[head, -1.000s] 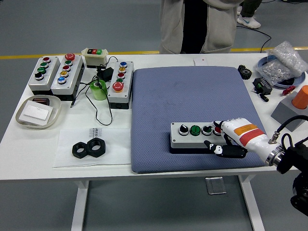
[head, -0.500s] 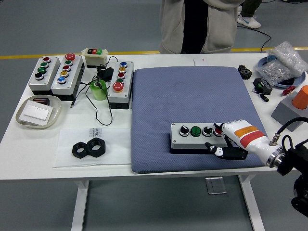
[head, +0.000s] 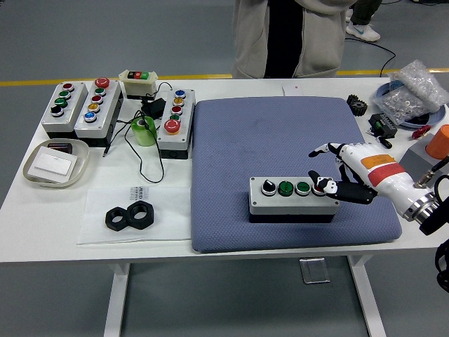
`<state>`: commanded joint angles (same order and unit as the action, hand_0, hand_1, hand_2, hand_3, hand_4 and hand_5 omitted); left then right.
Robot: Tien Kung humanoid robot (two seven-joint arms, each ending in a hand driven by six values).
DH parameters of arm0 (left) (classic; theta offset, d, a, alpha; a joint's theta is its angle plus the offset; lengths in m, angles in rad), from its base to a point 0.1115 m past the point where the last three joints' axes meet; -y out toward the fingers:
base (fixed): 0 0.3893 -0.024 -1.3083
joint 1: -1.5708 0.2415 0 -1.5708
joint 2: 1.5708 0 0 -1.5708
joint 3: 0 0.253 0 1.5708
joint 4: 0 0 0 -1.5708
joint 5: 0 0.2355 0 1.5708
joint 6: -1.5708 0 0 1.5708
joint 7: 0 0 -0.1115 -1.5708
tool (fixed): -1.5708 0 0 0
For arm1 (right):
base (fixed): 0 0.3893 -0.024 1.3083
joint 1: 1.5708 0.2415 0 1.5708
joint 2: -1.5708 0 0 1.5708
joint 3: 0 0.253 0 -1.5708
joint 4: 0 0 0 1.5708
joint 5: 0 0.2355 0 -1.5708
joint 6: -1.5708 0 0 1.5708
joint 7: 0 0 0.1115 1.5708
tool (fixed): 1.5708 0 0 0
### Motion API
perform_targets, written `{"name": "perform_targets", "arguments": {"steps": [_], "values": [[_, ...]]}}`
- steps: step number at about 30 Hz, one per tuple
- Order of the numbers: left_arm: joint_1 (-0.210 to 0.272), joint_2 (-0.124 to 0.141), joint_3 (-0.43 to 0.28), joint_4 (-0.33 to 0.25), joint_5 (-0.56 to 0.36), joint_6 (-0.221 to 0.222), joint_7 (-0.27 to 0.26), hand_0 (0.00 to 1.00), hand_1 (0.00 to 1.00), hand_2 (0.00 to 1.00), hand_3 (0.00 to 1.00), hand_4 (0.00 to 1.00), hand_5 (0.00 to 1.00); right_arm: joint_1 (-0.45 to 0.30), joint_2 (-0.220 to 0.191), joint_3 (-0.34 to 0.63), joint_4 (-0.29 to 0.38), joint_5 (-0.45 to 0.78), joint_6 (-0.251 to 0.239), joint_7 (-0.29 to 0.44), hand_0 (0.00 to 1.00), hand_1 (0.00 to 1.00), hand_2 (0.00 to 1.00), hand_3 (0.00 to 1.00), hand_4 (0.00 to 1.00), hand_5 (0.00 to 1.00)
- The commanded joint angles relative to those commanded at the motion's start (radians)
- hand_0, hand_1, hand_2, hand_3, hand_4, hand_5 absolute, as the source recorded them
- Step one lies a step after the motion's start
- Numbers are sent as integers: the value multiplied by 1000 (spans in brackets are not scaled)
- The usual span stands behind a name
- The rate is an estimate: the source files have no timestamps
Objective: Pick up the button,place it on the desk,press the button,press the button
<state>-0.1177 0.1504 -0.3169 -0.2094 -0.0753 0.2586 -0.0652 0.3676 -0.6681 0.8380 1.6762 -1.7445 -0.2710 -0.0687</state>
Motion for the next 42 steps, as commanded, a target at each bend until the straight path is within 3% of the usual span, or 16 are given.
{"name": "perform_targets", "arguments": {"steps": [2,3,8,9,14,20,21,30,42], "values": [[-1,0,2,0,-2,0,-1,757,828,861,826,626,998,-26,13,58,-1,87,-12,23,335,213,297,795,642,743],[-1,0,3,0,-5,0,-2,758,827,862,826,626,998,-38,22,87,-4,123,-15,38,786,705,751,916,695,627],[-3,0,3,0,-5,0,-2,758,827,862,826,626,998,-73,52,177,-24,331,-20,130,786,705,751,916,695,627],[-3,0,3,0,-5,0,-1,758,827,862,826,627,998,-75,53,182,-26,377,-20,146,964,883,945,972,732,509],[-3,0,1,0,-2,-1,0,758,827,862,826,627,998,-91,58,214,-54,578,-25,199,964,883,945,972,732,509],[-1,0,-5,1,4,-1,3,757,827,861,826,626,998,-116,75,258,-97,832,-25,201,976,909,953,957,716,531],[-1,0,-5,1,4,-1,3,757,827,861,826,627,998,-120,79,265,-103,877,-25,200,969,895,940,906,670,599],[-4,0,-3,1,5,-1,3,757,827,861,826,629,998,-159,134,335,-159,1242,-11,181,961,888,933,894,658,617],[2,-2,-25,1,37,1,12,757,827,861,826,629,998,-205,156,369,-175,1247,3,130,954,880,919,870,628,654]]}}
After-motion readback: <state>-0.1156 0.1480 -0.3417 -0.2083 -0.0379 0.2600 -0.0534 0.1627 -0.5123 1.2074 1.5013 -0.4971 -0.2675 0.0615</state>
